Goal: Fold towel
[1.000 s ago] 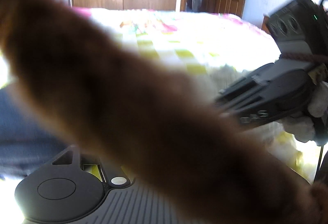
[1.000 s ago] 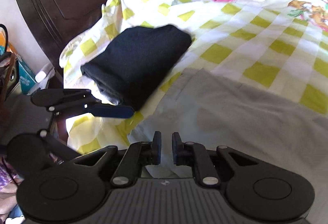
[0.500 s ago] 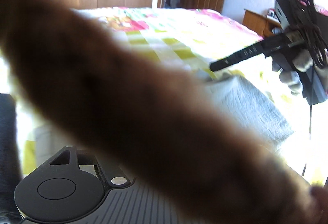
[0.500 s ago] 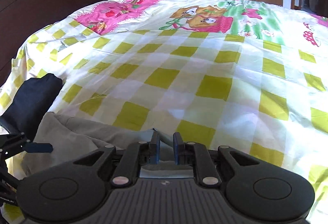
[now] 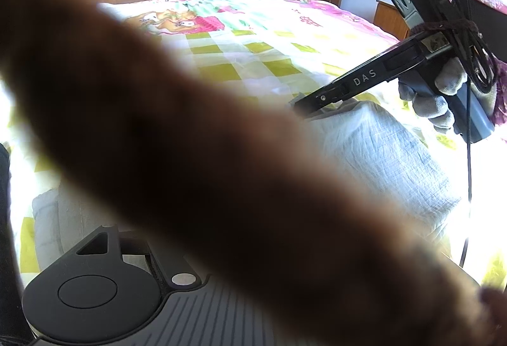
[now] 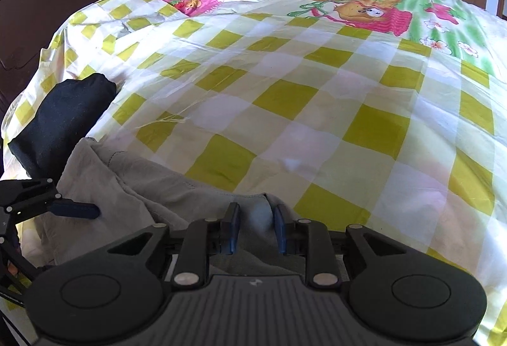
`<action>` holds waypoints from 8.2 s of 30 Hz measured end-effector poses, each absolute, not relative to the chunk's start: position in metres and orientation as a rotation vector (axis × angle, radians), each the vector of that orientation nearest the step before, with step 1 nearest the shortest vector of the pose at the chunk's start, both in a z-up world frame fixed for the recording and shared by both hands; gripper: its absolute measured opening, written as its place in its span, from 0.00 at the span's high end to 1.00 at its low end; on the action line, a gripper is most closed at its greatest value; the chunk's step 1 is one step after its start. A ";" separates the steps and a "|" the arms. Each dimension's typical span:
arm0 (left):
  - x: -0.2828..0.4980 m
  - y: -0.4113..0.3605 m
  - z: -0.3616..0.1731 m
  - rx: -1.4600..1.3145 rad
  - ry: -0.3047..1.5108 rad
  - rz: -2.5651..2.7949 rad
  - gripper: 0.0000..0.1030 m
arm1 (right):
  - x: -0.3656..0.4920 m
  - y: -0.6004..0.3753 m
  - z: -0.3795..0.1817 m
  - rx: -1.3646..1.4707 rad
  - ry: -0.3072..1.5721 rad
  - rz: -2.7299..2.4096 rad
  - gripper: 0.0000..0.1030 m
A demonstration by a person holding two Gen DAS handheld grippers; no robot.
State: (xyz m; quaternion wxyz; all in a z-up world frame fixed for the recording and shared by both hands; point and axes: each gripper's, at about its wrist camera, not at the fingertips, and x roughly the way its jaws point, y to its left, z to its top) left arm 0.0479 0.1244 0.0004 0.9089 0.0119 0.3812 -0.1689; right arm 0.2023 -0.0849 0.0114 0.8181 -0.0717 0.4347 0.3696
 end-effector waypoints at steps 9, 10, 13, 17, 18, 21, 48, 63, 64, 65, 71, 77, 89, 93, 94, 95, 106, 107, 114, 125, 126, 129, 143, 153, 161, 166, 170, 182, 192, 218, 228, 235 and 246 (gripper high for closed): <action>0.054 0.119 -0.012 0.057 0.846 -0.330 0.28 | 0.243 -0.093 0.018 -0.008 0.934 0.666 0.83; 0.054 0.118 -0.012 0.065 0.851 -0.328 0.28 | 0.250 -0.092 0.015 -0.005 0.931 0.622 0.83; 0.052 0.114 -0.011 0.092 0.854 -0.320 0.28 | 0.259 -0.100 0.011 0.044 0.948 0.561 0.83; 0.049 0.115 -0.008 0.093 0.842 -0.315 0.28 | 0.230 -0.143 0.033 0.134 0.895 0.542 0.79; 0.049 0.115 -0.007 0.093 0.838 -0.315 0.28 | 0.218 -0.159 0.036 0.154 0.909 0.541 0.74; 0.048 0.113 -0.001 0.095 0.815 -0.318 0.28 | 0.181 -0.199 0.034 0.217 0.959 0.509 0.60; 0.078 -0.034 0.004 0.215 0.708 -0.430 0.27 | 0.127 -0.335 -0.020 0.635 1.012 0.307 0.80; 0.069 -0.017 -0.015 0.370 0.774 -0.199 0.26 | 0.119 -0.336 -0.021 0.634 0.963 0.287 0.79; 0.061 -0.014 -0.018 0.373 0.772 -0.202 0.26 | 0.119 -0.336 -0.020 0.643 0.966 0.289 0.79; 0.055 -0.012 -0.017 0.369 0.772 -0.207 0.26 | 0.119 -0.336 -0.020 0.646 0.968 0.285 0.79; 0.036 0.006 -0.011 0.362 0.842 -0.203 0.25 | 0.122 -0.326 -0.012 0.588 0.967 0.263 0.79; 0.030 0.031 0.009 0.282 0.775 -0.150 0.25 | 0.121 -0.321 -0.006 0.552 0.978 0.247 0.77; 0.015 0.084 0.013 0.175 0.833 -0.125 0.25 | 0.100 -0.287 0.036 0.133 0.842 0.111 0.73; 0.012 0.080 0.020 0.150 0.773 -0.150 0.25 | 0.106 -0.280 0.032 0.154 0.901 0.168 0.73; 0.010 0.078 0.024 0.141 0.749 -0.161 0.25 | 0.107 -0.283 0.028 0.167 0.909 0.166 0.73; 0.011 0.074 0.028 0.133 0.732 -0.173 0.25 | 0.107 -0.287 0.024 0.191 0.913 0.164 0.72; 0.057 -0.006 0.014 0.225 0.663 -0.248 0.25 | 0.094 -0.337 -0.009 0.508 0.968 0.278 0.62; 0.060 -0.011 0.006 0.248 0.680 -0.245 0.25 | 0.093 -0.339 -0.013 0.535 0.971 0.303 0.60; 0.057 -0.015 -0.010 0.248 0.740 -0.233 0.25 | 0.085 -0.341 -0.026 0.587 0.994 0.360 0.76; 0.041 0.014 -0.001 0.269 0.776 -0.240 0.25 | 0.084 -0.296 0.067 0.705 0.839 0.514 0.79; 0.039 0.021 0.003 0.265 0.770 -0.237 0.25 | 0.086 -0.284 0.075 0.690 0.839 0.535 0.79; 0.030 0.044 0.013 0.295 0.759 -0.203 0.25 | 0.094 -0.237 0.092 0.636 0.849 0.604 0.79; 0.024 0.108 -0.004 0.166 0.869 -0.198 0.26 | 0.112 -0.037 0.054 0.315 1.063 0.760 0.79; 0.025 0.116 -0.009 0.082 0.897 -0.256 0.29 | 0.109 0.004 0.045 0.226 1.108 0.743 0.79; 0.027 0.117 -0.010 0.088 0.893 -0.262 0.31 | 0.101 0.032 0.039 0.139 1.130 0.785 0.79; 0.014 0.127 -0.001 0.053 0.864 -0.263 0.30 | 0.107 0.032 0.016 0.180 1.219 0.792 0.71; -0.006 0.142 0.005 0.009 0.866 -0.265 0.29 | 0.107 0.028 0.016 0.201 1.227 0.828 0.69; -0.042 0.163 0.048 0.115 0.811 -0.215 0.26 | 0.097 -0.017 0.038 0.179 1.125 0.829 0.68; -0.027 0.160 0.038 0.103 0.851 -0.211 0.23 | 0.136 -0.017 0.052 0.071 0.985 0.788 0.58; 0.031 0.141 -0.004 0.075 0.869 -0.125 0.23 | 0.191 0.070 -0.009 -0.156 1.032 0.817 0.82; 0.032 0.147 0.018 0.030 0.806 -0.122 0.23 | 0.162 -0.067 0.043 0.063 0.941 0.747 0.53; 0.048 0.137 0.006 0.043 0.851 -0.151 0.23 | 0.130 -0.138 0.002 0.209 1.066 0.700 0.41; 0.071 0.149 -0.012 -0.069 0.912 -0.259 0.20 | 0.148 -0.120 -0.027 0.365 1.080 0.755 0.49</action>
